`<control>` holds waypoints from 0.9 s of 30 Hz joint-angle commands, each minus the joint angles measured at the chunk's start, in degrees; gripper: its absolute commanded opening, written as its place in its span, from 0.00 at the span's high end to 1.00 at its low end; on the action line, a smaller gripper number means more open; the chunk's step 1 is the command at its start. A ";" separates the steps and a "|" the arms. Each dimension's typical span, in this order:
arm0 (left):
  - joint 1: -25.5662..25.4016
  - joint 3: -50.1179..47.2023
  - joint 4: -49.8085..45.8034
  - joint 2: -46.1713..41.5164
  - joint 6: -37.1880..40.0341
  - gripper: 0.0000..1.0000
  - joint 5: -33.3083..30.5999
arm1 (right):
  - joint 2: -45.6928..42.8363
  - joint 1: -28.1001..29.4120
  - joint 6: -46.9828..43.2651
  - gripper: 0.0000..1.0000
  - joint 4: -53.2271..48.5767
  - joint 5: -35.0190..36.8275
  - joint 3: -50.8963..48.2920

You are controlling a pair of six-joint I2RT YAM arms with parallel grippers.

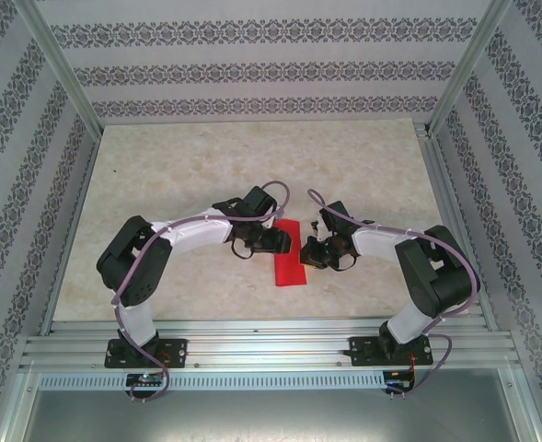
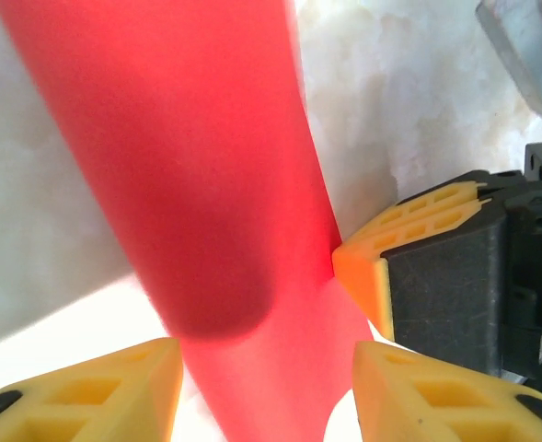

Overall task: Fold a paper plane with a square sheet of paper (fold left side to right side)
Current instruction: Hold the square sheet of paper at the center of the table.

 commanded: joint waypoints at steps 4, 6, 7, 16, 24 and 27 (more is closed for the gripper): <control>0.65 -0.62 3.31 -5.08 1.61 0.55 3.44 | 3.05 0.69 -1.22 0.88 -3.01 7.67 -0.80; 0.56 -1.28 6.91 -4.86 0.72 0.60 7.53 | 3.05 0.69 -1.22 0.88 -3.09 7.66 -0.81; 0.48 -1.39 8.59 -4.34 0.09 0.61 9.22 | 3.05 0.69 -1.15 0.88 -3.16 7.74 -0.77; -0.06 -1.69 13.55 2.25 -2.23 0.63 13.09 | 2.99 0.69 -1.23 0.89 -3.69 8.03 -0.71; 0.03 -1.00 6.61 5.11 1.17 0.65 6.34 | 2.88 0.70 -1.56 0.89 -4.41 8.61 -0.54; 0.21 -1.35 5.93 6.19 1.53 0.66 5.02 | 2.98 0.69 -1.56 0.88 -4.50 8.76 -0.61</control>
